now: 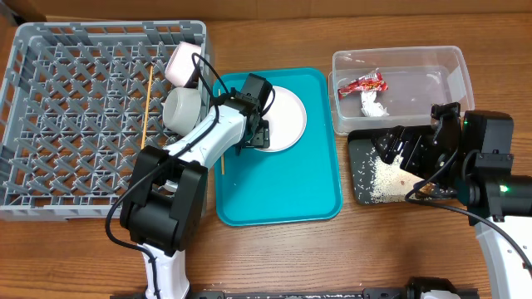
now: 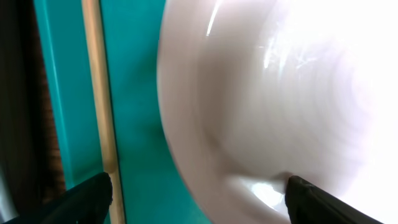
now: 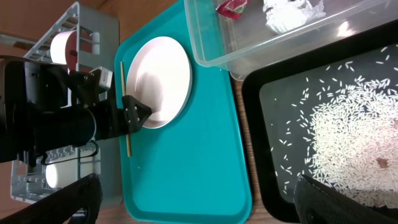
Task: Sort waste into correct bins and load items into the dishwasher
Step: 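Pinch the white plate rim with the left gripper, then lift the white plate and carry it over the rack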
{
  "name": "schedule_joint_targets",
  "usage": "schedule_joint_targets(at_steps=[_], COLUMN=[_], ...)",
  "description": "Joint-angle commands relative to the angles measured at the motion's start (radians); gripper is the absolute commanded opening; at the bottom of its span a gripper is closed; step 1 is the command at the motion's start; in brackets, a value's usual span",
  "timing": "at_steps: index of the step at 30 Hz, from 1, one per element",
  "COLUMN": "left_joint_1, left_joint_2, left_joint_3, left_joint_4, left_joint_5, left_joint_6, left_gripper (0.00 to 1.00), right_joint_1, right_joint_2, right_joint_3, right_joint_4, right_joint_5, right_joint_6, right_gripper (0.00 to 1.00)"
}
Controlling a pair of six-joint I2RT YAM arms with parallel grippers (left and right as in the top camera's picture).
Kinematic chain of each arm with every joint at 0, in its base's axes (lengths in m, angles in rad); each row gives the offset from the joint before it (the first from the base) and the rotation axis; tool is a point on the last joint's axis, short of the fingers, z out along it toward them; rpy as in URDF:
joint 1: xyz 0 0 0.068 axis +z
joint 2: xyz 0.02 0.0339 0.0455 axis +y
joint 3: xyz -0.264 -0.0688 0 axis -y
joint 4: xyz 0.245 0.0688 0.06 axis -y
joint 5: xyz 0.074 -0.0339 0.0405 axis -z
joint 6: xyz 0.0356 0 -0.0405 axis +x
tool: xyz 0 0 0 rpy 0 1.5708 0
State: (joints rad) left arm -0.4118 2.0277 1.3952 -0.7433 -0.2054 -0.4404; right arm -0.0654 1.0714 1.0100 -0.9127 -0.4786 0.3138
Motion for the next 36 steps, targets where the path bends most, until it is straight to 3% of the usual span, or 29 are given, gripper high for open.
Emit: schedule_joint_targets(at_steps=[1,9,17,26,33,36], left_joint_1=[0.002,-0.016,0.041,0.046,0.067,0.071], left_joint_2=[0.005,0.003,0.007,0.014,0.014,0.014], left_joint_3=[-0.010,0.137,0.096,0.051,-0.002,0.006], left_joint_4=[0.001,-0.053,-0.067,0.039,0.056,0.056], left_joint_5=[0.019,0.143,0.171,0.196,0.192,0.206], left_joint_6=[0.026,0.051,-0.123,-0.137,-0.144,-0.142], left_gripper=[0.89,0.88,0.81,0.61,0.55,0.58], right_joint_1=[-0.005,-0.005,-0.005,-0.005,-0.005,-0.005], right_joint_2=[-0.008,-0.008,-0.008,-0.008,-0.008,-0.008], right_joint_3=[0.019,0.019,0.019,0.019,0.019,0.019], right_joint_4=[0.005,0.005,0.005,0.005,0.005,0.005], right_joint_5=[0.007,0.007,0.007,0.007,0.007,0.007], right_joint_6=[-0.004,-0.004,-0.004,-0.004,-0.004,-0.004], right_gripper=[1.00,1.00,1.00,1.00,1.00,1.00])
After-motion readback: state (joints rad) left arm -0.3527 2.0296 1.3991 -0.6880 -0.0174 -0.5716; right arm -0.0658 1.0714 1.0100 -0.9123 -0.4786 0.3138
